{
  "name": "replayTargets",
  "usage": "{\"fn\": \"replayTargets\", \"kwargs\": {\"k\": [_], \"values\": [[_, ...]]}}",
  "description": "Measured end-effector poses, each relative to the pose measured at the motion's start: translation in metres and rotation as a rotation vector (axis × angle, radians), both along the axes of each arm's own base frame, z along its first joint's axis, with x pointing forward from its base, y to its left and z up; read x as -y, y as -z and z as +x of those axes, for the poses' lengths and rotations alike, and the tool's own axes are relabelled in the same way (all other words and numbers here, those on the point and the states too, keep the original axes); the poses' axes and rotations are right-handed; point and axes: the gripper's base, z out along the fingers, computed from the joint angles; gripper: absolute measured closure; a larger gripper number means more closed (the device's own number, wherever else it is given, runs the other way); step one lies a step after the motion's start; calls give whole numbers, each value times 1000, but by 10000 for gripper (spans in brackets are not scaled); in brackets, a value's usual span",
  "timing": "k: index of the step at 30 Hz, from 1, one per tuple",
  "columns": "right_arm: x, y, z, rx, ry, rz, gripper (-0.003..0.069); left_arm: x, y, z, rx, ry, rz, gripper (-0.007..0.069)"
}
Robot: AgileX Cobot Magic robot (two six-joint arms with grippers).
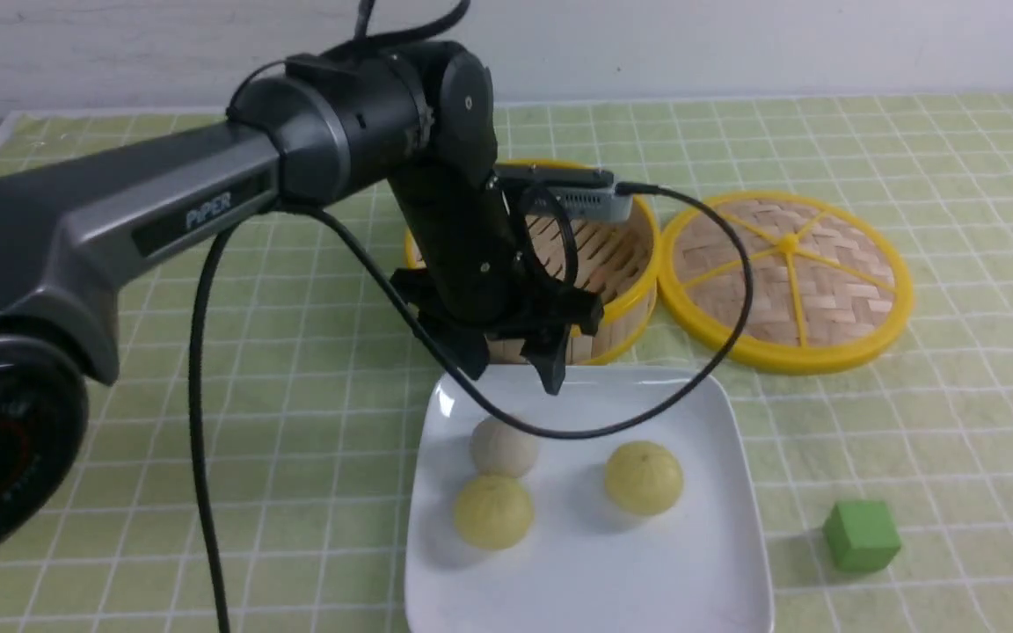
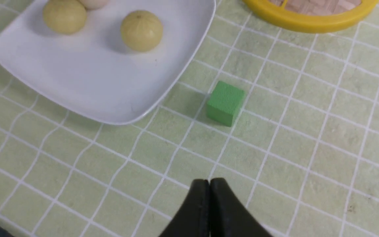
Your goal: Put the steamed buns into the plate on the green tablecloth.
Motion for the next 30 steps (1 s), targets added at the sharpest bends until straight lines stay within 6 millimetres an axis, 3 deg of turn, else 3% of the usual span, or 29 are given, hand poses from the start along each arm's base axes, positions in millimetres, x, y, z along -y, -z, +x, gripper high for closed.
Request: {"fn": "replayTargets", "kwargs": {"k": [4, 7, 10, 11, 12, 13, 14, 15, 17, 30], "values": [[10, 2, -17, 124, 30, 120, 669, -1, -11, 0, 19, 2, -1, 81], [11, 10, -19, 237, 37, 203, 670, -2, -11, -1, 6, 4, 9, 134], [6, 25, -9, 321, 37, 246, 670, -3, -10, -3, -13, 7, 19, 237], [4, 30, -5, 339, 36, 257, 670, -3, -10, -3, -23, 9, 25, 302], [3, 33, -4, 342, 35, 264, 670, -3, -10, -3, -22, 9, 25, 314], [0, 41, 1, 354, 35, 271, 670, -4, -10, -4, -32, 12, 34, 424], [0, 41, 1, 353, 34, 272, 670, -5, -10, -4, -31, 14, 36, 436], [-1, 46, 2, 344, 33, 280, 670, -5, -9, -4, -28, 20, 42, 541], [-3, 48, 2, 325, 29, 305, 670, -6, -9, -4, -22, 24, 51, 599], [-6, 43, 2, 386, -12, 313, 667, -7, -9, -3, -10, 27, 69, 622]]}}
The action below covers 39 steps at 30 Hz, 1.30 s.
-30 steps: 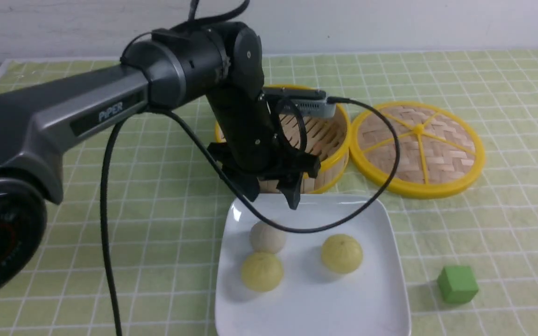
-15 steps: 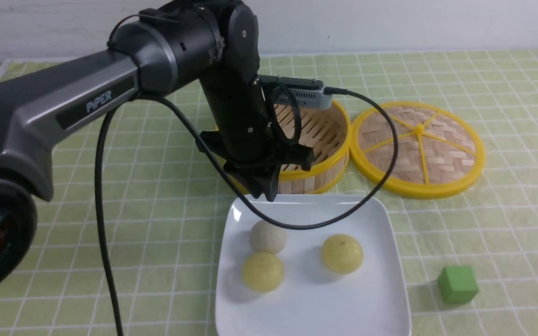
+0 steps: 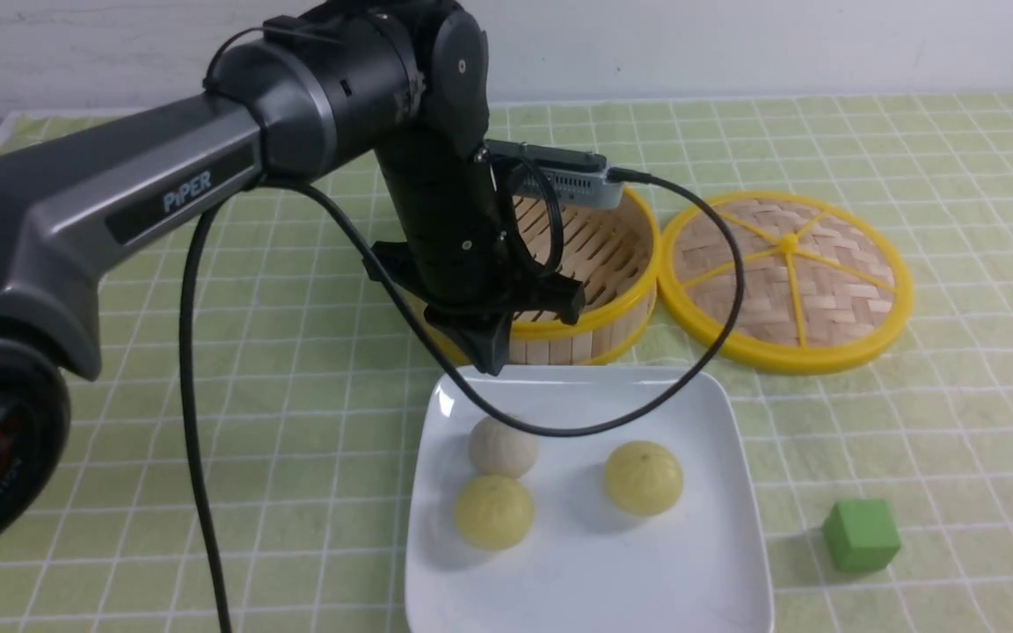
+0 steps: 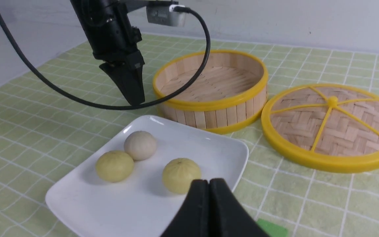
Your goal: Put the steamed buns into the plate on the green tablecloth.
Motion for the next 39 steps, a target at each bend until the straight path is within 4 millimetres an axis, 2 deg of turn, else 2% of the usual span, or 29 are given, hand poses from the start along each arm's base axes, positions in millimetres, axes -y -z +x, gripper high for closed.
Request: {"fn": "replayTargets", "kwargs": {"k": [24, 31, 32, 33, 34, 36, 39], "values": [[1, 3, -1, 19, 5, 7, 655, -6, 1, 1, 18, 11, 67, 609], [7, 48, 6, -26, 211, -27, 650, -10, 0, 3, 47, 19, 114, 606], [10, 61, 9, -66, 274, -45, 649, -12, -3, 3, 58, 20, 122, 606], [10, 61, 9, -68, 282, -46, 648, -12, -3, 3, 61, 20, 123, 606], [12, 73, 11, -108, 337, -63, 647, -14, -12, 2, 86, 21, 128, 606], [13, 79, 12, -127, 361, -73, 647, -17, -19, 0, 108, 21, 129, 606], [16, 94, 15, -160, 420, -100, 647, -27, -56, -12, 196, 16, 107, 606]]}}
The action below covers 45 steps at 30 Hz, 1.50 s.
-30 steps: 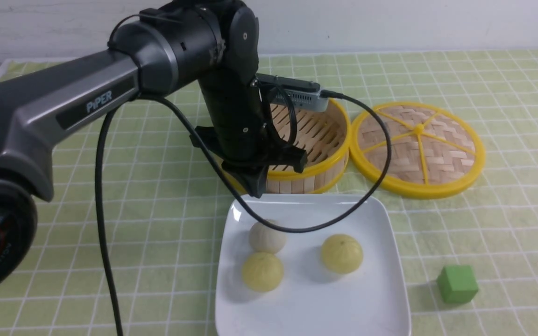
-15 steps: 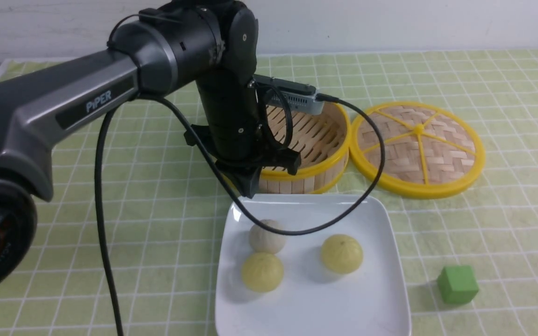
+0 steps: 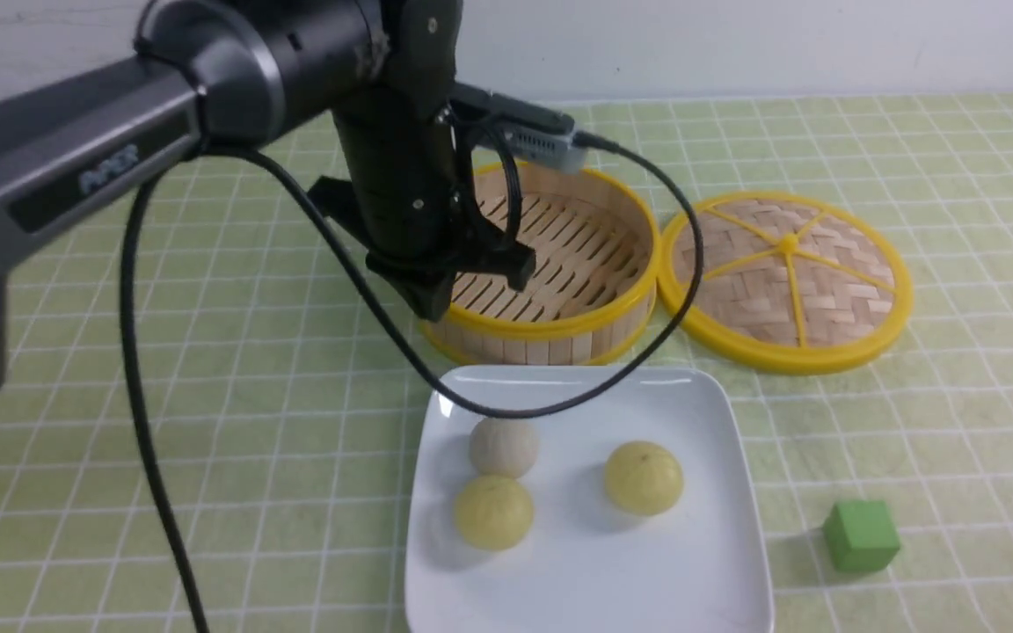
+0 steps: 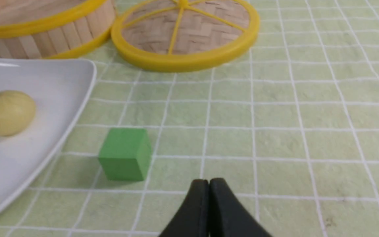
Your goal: Put the steamed buns into the plate on the green tablecloth.
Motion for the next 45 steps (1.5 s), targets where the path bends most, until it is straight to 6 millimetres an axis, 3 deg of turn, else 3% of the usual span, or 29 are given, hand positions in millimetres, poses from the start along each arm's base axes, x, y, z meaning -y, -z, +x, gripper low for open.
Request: {"fn": "replayTargets", "kwargs": {"k": [1, 3, 12, 16, 21, 26, 30, 34, 36, 40, 45], "values": [[0, 1, 0, -1, 2, -1, 647, -1, -5, -2, 10, -1, -5, 606], [1, 10, 1, -22, 28, -3, 643, -10, -32, -14, 72, -2, -28, 606], [4, 9, 3, 22, 85, 1, 633, -54, -129, -77, 328, -14, -123, 606], [6, 9, 3, 22, 119, 1, 633, -75, -144, -107, 377, -31, -141, 606], [6, 10, 4, 23, 127, 0, 630, -100, -144, -144, 405, -46, -129, 606], [6, 10, 4, 23, 127, 0, 628, -129, -116, -190, 413, -88, -162, 606], [6, 10, 4, 24, 127, 0, 622, -140, -65, -219, 436, -117, -283, 606], [6, 10, 4, 24, 127, 0, 617, -140, -9, -232, 465, -122, -432, 606], [6, 10, 4, 24, 127, 0, 615, -139, 9, -235, 509, -120, -503, 606], [6, 10, 4, 24, 127, 0, 608, -137, 22, -235, 599, -129, -638, 605], [6, 10, 4, 24, 127, 0, 601, -136, 28, -235, 628, -136, -679, 602]]}}
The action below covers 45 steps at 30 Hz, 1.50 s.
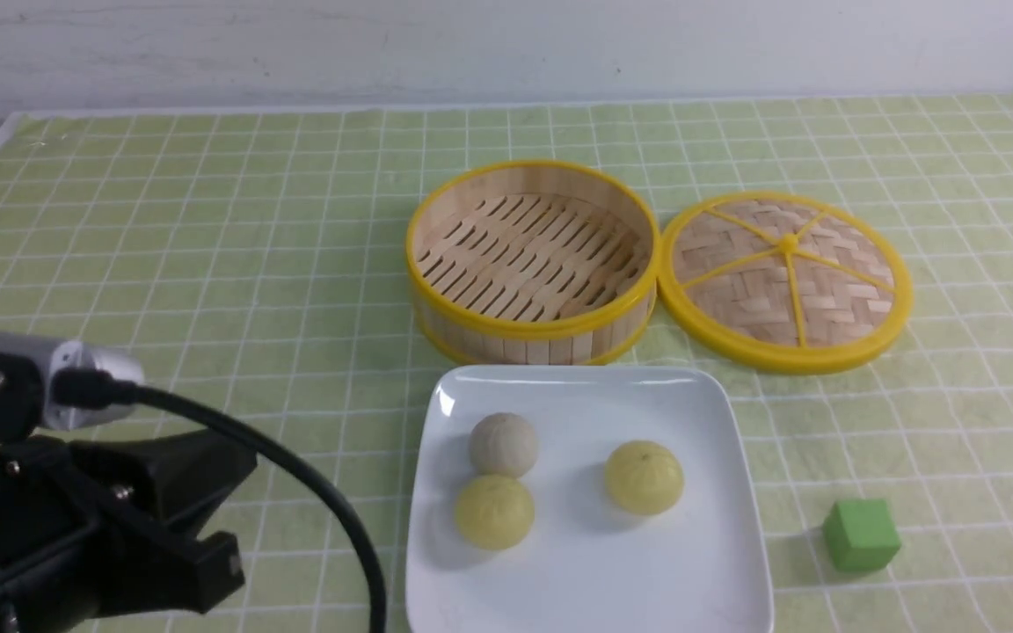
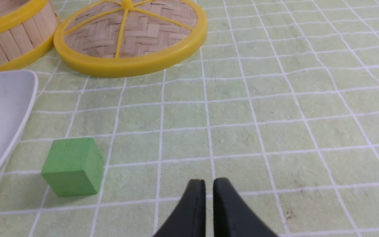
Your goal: Put the steamed buns into the plate on the green tablecloth.
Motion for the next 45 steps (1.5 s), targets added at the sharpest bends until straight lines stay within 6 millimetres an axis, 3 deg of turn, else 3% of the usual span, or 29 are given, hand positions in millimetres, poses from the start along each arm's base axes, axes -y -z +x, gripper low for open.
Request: {"fn": "replayTargets", "kwargs": {"k": [21, 27, 32, 35, 40, 45], "values": [[0, 0, 0, 1, 0, 0, 569, -3, 7, -2, -33, 7, 88, 586], [0, 0, 0, 1, 0, 0, 567, -22, 14, -12, 18, -77, 117, 580], [0, 0, 0, 1, 0, -1, 561, -49, 33, -36, 109, -241, 98, 573], [0, 0, 0, 1, 0, -1, 558, -62, 58, -50, 153, -356, 104, 571], [0, 0, 0, 1, 3, -1, 550, -72, 95, -59, 156, -514, 127, 570], [0, 0, 0, 1, 5, -1, 545, -77, 110, -61, 112, -585, 157, 561]]}}
